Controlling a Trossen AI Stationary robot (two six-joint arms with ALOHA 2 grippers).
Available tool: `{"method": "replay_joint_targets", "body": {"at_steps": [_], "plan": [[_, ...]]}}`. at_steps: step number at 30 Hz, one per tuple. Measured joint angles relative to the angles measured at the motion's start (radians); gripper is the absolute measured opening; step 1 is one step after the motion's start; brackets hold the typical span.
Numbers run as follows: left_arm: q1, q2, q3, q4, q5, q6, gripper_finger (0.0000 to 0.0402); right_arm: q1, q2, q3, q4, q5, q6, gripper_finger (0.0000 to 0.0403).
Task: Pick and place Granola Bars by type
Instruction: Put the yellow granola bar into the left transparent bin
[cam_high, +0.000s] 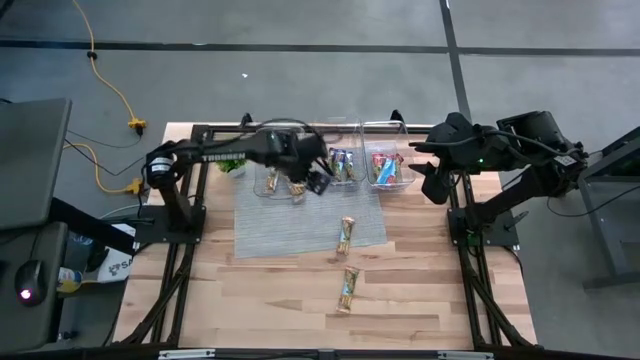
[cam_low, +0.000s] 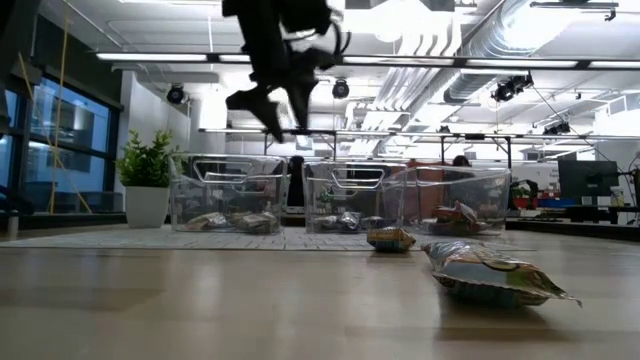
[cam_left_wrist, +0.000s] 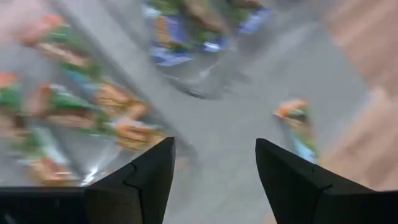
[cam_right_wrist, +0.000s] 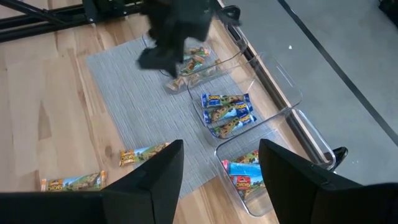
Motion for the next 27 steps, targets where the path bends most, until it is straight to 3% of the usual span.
{"method": "replay_joint_targets", "body": {"at_steps": [7, 13, 27], "plan": [[-0.186, 0.009, 0.001, 0.147, -0.019, -0.148, 0.0216, 0.000, 0.000, 0.000, 0.000, 0.002, 0.000, 0.0193], [-0.276, 0.115, 0.001, 0.210, -0.017, -0.231, 0.0216, 0.000, 0.000, 0.000, 0.000, 0.013, 0.000, 0.0193], [-0.255, 0.311, -0.001, 0.300, 0.088, -0.228, 0.0216, 0.000, -0.001, 0.000, 0.001, 0.007, 0.016, 0.0193]]}}
